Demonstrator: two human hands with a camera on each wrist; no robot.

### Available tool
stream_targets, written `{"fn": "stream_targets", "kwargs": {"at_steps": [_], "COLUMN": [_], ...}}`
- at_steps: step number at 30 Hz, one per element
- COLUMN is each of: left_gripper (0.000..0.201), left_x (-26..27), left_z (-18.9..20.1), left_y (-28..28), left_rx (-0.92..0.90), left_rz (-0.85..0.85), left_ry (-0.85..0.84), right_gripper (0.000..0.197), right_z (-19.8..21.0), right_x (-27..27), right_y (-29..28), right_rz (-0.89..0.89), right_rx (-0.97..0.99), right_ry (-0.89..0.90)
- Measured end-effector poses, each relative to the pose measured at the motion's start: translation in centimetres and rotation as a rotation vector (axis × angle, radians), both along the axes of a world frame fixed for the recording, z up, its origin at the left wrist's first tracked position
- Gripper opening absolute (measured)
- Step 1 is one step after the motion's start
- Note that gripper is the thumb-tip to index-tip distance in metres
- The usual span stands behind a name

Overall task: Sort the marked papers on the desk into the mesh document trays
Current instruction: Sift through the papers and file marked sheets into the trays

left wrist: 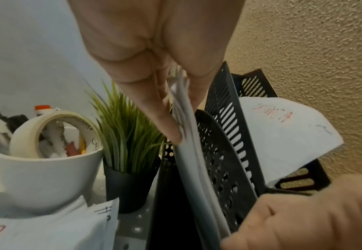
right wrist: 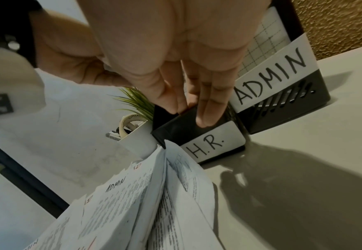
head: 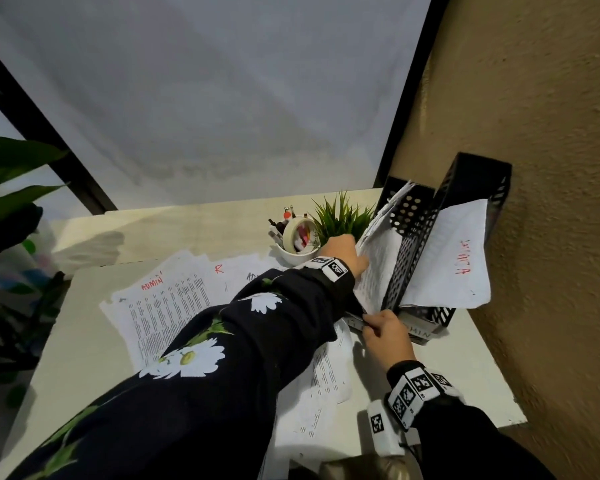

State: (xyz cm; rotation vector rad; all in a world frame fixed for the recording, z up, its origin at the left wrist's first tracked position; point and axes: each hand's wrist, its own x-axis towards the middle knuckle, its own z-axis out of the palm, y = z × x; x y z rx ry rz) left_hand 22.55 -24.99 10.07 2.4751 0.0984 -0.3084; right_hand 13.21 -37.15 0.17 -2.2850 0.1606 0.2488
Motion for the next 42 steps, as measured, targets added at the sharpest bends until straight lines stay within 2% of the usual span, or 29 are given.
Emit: {"fn": "stream_targets", "kwargs": {"at_steps": [3,9,11,16,18,20,22,24,27,29,32,33,36,38,40,42], "left_gripper": [0.016,0.013,0.018,0.027,0.027,0.027,0.027,0.027,0.026,0.025,0.025,0.024,0.016,0.021,0.026,0.016], "left_x": [-0.4,-0.7,-0.7,-0.4,-0.2,-0.2,-0.2,-0.1,-0.1,-0.1,-0.1,-0.2,-0.6,-1.1,-1.7,-2.7], "left_z": [0.0,-0.1,-0.5,-0.9,-1.0,-1.1,-1.1,-1.2,-1.5,-1.7,-2.0,-2.0,-2.1,-1.6,-0.9,-0.2], "left_y": [0.5,0.5,0.4,0.5,0.8,1.0,1.1,1.3,1.5,1.8,2.2,2.3,2.3,2.5,3.5,5.8], "left_rx": [-0.048,-0.055,-0.06,-0.047,-0.057,-0.073,-0.106,-0.128,-0.151,-0.144,-0.144,-0.155,-0.245,-0.346,-0.409,-0.385], "left_rz": [-0.011,-0.004,0.012,0.034,0.061,0.086,0.101,0.112,0.145,0.163,0.172,0.174,0.163,0.174,0.186,0.189], "left_ry": [0.002,-0.006,-0.005,-0.027,-0.038,-0.032,-0.026,-0.02,-0.004,0.0,-0.009,-0.011,-0.025,-0.05,-0.109,-0.185], "right_gripper": [0.032,0.03,0.028,0.017,0.028,0.052,0.073,0.078,0.073,0.069,0.04,0.037,0.051,0.061,0.063,0.06], "right_z": [0.2,0.4,0.7,2.4,3.1,3.5,3.7,3.7,3.6,4.1,5.4,5.5,5.8,6.3,7.2,8.1], "right_x": [-0.2,-0.5,-0.9,-1.7,-1.5,-0.9,-0.1,0.9,2.1,2.7,3.2,3.3,3.1,2.7,2.3,1.7], "right_y": [0.3,0.2,-0.3,-2.9,-4.2,-5.5,-6.7,-7.6,-8.0,-7.9,-7.6,-7.7,-7.5,-7.0,-6.0,-4.2], "right_rz": [0.02,-0.02,-0.145,-0.654,-0.821,-0.957,-1.015,-0.976,-0.869,-0.858,-0.866,-0.874,-0.892,-0.89,-0.827,-0.688], "right_rx": [-0.03,-0.014,0.055,0.235,0.269,0.316,0.357,0.409,0.407,0.404,0.444,0.442,0.395,0.344,0.282,0.174], "right_ry": [-0.004,-0.032,-0.068,-0.248,-0.286,-0.276,-0.23,-0.175,-0.17,-0.175,-0.196,-0.208,-0.243,-0.312,-0.433,-0.567]}}
